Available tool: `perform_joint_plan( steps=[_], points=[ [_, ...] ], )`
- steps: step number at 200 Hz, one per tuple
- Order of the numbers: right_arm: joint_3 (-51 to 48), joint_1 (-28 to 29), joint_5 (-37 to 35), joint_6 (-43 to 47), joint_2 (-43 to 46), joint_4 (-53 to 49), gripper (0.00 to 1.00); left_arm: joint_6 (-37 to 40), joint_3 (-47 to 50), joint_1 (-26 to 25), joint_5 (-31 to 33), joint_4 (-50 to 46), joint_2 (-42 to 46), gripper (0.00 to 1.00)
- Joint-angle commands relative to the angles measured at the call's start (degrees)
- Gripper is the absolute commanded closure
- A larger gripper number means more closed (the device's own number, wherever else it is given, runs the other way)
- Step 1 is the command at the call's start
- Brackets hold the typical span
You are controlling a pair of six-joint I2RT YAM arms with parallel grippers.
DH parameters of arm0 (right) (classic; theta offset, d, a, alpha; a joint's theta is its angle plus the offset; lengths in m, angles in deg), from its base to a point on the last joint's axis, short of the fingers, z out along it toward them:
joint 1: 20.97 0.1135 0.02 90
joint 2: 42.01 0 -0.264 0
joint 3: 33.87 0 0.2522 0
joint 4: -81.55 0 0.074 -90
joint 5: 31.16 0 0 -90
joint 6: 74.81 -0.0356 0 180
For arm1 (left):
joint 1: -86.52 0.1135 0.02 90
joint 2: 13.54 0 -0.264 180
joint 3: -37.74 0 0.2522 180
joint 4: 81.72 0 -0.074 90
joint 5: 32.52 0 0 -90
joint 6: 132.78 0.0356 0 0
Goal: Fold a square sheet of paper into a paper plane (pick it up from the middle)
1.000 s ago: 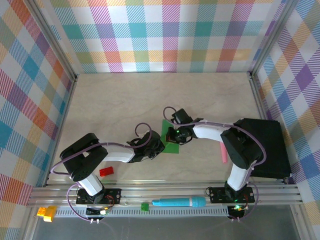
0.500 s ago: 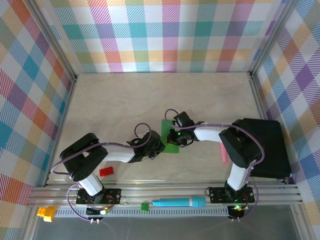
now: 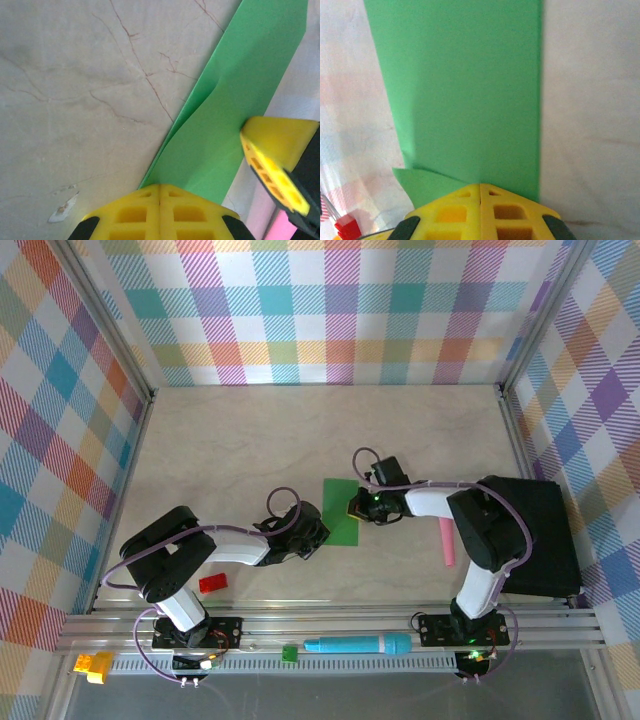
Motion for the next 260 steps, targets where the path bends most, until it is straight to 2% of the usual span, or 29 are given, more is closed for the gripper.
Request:
perform_joint_plan(
  steps=[1, 34, 60, 80, 111, 147, 175, 201, 228, 260],
  points=[
    [-1.6, -4.4, -9.7, 0.5, -1.2, -2.0, 0.97, -0.8, 3.2, -0.3, -1.2, -11.3, -3.3, 1.0],
    [-0.1, -4.7, -9.2, 2.3, 0.6, -3.9, 0.96, 3.0, 1.1, 0.1, -2.8, -7.8, -3.1, 1.0],
    [0.9, -4.7, -8.2, 4.2, 5.8, -7.0, 0.94, 7.7, -3.7, 1.3, -4.6, -7.5, -0.8, 1.0],
    [0.7, -4.7, -6.3, 5.2, 11.3, -8.9, 0.88, 11.9, -8.0, 2.5, -5.9, -8.3, 1.9, 0.91],
    [-0.9, -4.6, 0.0, 3.9, 15.5, -10.9, 0.74, 18.9, -12.6, 4.3, -7.6, -11.1, 4.7, 0.75],
    [-2.8, -4.7, 8.3, -0.7, 14.2, -9.2, 0.64, 24.4, -12.9, 6.5, -10.6, -11.9, 6.2, 0.63],
    [-3.5, -4.3, 11.0, -3.1, 11.3, -6.4, 0.62, 25.1, -11.4, 7.6, -10.6, -11.9, 7.5, 0.56],
    [-3.0, -3.3, 11.4, -4.2, 8.0, -5.1, 0.63, 24.6, -9.4, 8.2, -14.2, -6.9, 7.4, 0.56],
    [-2.1, -2.2, 10.8, -5.3, 5.4, -4.2, 0.64, 24.5, -9.8, 8.2, -19.6, -2.6, 3.6, 0.56],
    [-1.4, -1.4, 10.5, -6.1, 3.4, -3.7, 0.64, 23.7, -9.6, 8.4, -18.4, -1.7, 1.0, 0.57]
  ],
)
